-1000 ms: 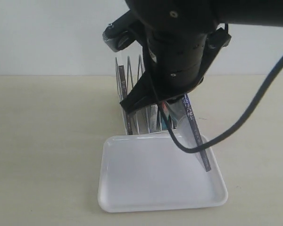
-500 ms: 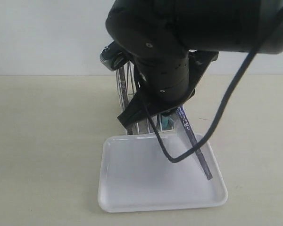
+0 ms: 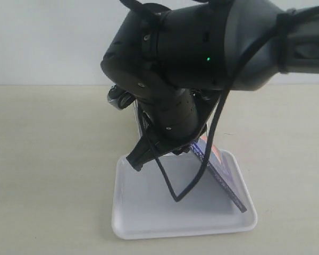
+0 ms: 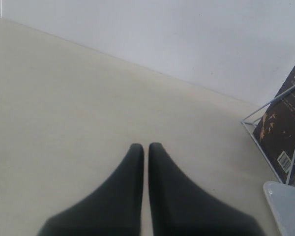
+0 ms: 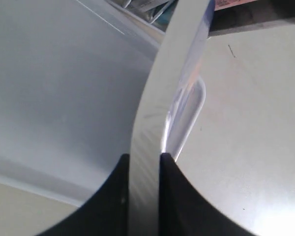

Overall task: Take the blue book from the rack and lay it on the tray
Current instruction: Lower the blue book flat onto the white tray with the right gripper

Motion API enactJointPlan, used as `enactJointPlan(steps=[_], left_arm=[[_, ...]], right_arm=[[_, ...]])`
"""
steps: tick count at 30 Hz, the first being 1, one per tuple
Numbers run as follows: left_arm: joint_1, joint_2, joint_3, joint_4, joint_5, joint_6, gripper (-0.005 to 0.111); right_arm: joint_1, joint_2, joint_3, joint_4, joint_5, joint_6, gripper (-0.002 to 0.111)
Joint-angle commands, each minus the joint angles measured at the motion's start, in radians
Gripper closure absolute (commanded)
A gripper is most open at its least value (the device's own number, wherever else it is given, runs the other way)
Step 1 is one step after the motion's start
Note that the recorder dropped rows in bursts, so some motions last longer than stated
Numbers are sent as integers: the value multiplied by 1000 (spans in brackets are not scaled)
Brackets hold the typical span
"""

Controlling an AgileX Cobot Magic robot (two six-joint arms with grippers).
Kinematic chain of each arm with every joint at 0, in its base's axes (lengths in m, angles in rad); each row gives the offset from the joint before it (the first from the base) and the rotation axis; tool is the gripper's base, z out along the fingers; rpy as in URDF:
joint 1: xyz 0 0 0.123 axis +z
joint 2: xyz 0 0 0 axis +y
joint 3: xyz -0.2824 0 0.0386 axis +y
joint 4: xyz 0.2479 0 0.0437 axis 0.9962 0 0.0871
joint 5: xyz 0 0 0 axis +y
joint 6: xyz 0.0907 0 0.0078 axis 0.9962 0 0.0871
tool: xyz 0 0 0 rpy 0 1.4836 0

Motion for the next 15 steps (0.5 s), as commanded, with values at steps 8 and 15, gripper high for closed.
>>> enactJointPlan(steps=[8,15], left_arm=[[2,-3,3,0,-13,4,103],[2,-3,3,0,-13,4,103]], right_arm=[[-2,12,-1,193,-34,120,69],[-2,7,-3,199,-34,138,68]])
